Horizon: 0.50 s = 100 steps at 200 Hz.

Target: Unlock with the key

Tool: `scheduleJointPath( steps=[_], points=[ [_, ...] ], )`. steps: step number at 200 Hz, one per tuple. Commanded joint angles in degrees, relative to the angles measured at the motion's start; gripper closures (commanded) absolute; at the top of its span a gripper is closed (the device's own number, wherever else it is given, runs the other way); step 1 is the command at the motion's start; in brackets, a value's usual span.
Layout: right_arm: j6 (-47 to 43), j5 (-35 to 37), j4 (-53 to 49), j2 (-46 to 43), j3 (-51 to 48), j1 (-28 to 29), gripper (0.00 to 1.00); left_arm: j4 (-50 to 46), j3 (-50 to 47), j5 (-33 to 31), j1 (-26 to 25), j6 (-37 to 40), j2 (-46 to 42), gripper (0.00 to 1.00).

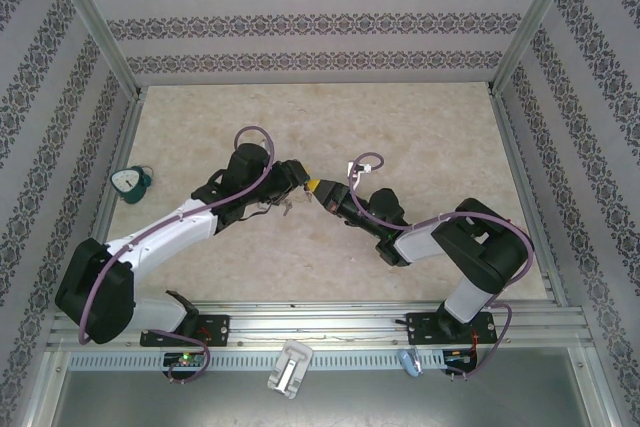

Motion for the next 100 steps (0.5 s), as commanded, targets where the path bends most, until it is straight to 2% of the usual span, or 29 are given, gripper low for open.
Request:
scheduleJointPath(
  steps=[1, 78, 100],
  points=[
    [0.9, -1.2, 2.0, 1.0, 1.1, -0.4, 1.00, 9.6, 0.1, 3.9, 0.4, -1.3, -2.6, 0.87],
    [1.6, -2.3, 2.1, 1.0, 1.9, -0.5, 1.00, 22.2, -3.0, 7.3, 0.8, -4.0, -2.6, 0.87],
    [1.9, -2.2, 2.1, 0.9, 2.1, -0.6, 1.00, 22.9, -3.2, 7.5, 0.9, -3.9, -2.7, 0.87]
  ],
)
